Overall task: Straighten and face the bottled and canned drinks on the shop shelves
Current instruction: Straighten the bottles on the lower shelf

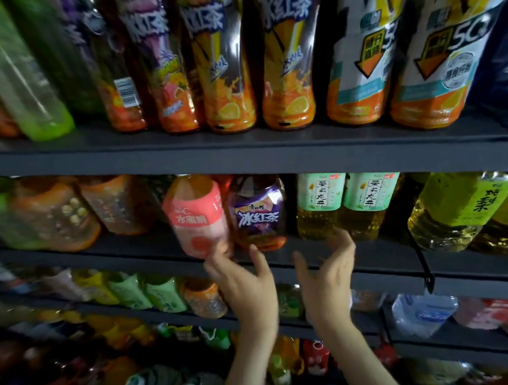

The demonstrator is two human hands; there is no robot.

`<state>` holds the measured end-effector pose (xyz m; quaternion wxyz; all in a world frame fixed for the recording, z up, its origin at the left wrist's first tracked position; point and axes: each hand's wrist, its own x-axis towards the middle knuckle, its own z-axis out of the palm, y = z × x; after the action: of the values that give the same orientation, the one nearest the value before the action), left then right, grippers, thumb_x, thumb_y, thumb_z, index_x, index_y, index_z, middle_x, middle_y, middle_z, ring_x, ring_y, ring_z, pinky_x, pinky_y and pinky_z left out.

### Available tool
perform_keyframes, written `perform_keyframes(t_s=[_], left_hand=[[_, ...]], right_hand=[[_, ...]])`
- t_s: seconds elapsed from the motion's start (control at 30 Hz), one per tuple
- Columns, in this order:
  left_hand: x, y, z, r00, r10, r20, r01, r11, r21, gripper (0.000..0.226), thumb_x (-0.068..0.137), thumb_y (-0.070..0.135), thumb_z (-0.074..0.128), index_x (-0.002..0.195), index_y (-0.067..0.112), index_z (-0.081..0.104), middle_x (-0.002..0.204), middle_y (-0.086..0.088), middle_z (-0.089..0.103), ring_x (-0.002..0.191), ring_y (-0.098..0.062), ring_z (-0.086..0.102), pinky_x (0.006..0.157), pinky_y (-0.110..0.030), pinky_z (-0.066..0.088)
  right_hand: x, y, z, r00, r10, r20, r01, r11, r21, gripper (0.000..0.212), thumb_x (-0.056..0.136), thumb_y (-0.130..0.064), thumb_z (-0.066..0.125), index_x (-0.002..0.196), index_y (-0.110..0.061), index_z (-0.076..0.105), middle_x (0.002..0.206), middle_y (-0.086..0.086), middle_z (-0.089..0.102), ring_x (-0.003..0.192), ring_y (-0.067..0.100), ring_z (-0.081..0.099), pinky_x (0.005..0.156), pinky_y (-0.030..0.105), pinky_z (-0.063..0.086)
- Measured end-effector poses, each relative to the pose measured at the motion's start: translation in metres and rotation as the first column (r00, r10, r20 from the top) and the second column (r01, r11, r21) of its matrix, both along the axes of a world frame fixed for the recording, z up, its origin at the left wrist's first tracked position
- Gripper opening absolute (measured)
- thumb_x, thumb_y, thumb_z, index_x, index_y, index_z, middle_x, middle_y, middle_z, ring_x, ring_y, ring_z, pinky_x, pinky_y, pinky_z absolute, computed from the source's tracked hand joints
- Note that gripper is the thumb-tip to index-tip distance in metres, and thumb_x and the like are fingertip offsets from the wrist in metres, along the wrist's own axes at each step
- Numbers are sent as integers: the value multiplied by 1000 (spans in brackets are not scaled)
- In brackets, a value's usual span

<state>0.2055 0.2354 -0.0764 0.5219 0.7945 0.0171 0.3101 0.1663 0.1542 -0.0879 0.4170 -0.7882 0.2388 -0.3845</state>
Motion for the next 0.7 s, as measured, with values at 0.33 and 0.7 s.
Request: perform_keyframes(t_s=[0.33,0.7], left_hand=[[86,86,10,929,-281,-240,290,957,0,110,61,38,85,146,14,20,133,6,39,124,-5,37,100,-23,36],[87,86,10,898,-342,-277,372,926,62,109,63,48,83,145,9,22,135,-7,45,124,-22,47,98,-33,45]], right_hand=[[74,73,5,998,-49,30,45,992,115,103,69,-21,83,146,-1,17,146,17,30,135,28,26,111,31,22],[102,74,13,954,-287,-82,290,957,27,110,71,-40,80,147,-1,11,140,21,34,128,37,36,99,49,43]])
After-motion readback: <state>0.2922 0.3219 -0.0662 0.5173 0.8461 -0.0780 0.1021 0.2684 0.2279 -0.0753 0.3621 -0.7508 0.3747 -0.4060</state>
